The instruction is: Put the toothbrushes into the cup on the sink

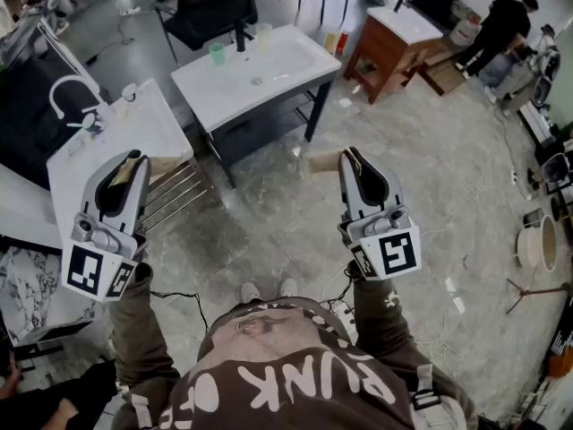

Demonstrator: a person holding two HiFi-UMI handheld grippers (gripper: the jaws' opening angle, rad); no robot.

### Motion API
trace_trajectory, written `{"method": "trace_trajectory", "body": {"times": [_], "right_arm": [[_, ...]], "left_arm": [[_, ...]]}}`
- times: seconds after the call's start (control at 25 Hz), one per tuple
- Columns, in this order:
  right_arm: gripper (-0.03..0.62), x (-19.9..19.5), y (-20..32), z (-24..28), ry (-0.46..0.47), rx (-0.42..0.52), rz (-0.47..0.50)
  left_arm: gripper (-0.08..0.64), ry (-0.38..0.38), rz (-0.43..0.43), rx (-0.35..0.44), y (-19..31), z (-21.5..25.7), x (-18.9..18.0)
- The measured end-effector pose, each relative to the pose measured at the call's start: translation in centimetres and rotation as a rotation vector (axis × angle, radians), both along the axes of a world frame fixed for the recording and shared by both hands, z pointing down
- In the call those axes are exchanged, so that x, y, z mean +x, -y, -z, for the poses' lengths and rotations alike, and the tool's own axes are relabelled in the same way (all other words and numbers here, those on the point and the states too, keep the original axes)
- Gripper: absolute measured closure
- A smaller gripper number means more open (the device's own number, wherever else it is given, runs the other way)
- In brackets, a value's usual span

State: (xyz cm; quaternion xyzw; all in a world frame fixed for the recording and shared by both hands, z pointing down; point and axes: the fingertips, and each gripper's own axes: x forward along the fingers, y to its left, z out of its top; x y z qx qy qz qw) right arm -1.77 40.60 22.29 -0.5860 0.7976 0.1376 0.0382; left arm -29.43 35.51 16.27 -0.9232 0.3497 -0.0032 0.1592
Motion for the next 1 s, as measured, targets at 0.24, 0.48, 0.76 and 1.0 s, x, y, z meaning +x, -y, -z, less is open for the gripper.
{"method": "trace_trajectory", "body": {"times": [0.24,0.48,0.76,1.0], "right_arm": [[0.555,0.2,0.0,0.1,0.000,0.000,0.003],[0.554,0.2,0.1,0.0,0.030,0.009,0.016],[0.555,1.2,0.5,0.3,0.038,0.022,0.019],[0.557,3.0,0.3,0.2,0.045,0.029,0.025]], "left_arm": [[0.511,0.001,0.003,0.006,-0.1,0.2,0.3],[0.511,0.006,-0.003,0.004,0.2,0.0,0.4],[0.511,0.015,-0.008,0.010,0.7,0.3,1.7],[0.511,0.026,-0.008,0.011,0.5,0.3,3.9]]}}
